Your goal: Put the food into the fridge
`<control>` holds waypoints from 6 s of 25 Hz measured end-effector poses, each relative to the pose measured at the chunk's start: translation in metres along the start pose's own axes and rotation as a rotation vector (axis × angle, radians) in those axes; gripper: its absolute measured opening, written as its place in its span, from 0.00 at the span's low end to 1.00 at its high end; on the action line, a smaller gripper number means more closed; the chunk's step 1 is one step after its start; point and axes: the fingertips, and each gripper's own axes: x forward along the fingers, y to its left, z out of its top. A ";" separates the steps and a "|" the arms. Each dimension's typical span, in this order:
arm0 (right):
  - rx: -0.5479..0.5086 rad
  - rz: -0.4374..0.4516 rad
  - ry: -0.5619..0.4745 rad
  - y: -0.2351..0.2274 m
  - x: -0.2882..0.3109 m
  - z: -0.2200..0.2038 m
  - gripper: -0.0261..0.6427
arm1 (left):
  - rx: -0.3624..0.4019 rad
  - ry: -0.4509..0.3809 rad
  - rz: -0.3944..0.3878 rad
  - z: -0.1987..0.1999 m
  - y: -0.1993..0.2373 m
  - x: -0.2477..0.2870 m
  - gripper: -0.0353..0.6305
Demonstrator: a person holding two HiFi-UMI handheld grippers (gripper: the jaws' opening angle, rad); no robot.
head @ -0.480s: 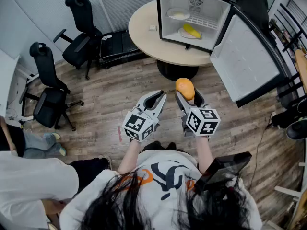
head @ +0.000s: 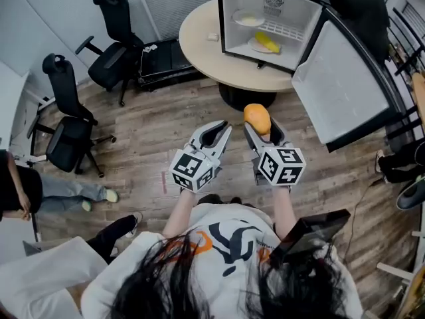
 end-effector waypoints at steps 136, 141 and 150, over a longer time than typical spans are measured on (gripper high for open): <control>-0.326 -0.267 0.393 -0.251 0.518 0.015 0.53 | -0.025 0.120 -0.091 -0.017 0.338 0.262 0.11; -0.329 -0.272 0.420 -0.251 0.514 0.012 0.54 | -0.029 0.121 -0.091 -0.017 0.339 0.264 0.11; -0.209 -0.278 0.321 -0.242 0.484 0.023 0.57 | -0.022 0.125 -0.111 -0.018 0.330 0.263 0.11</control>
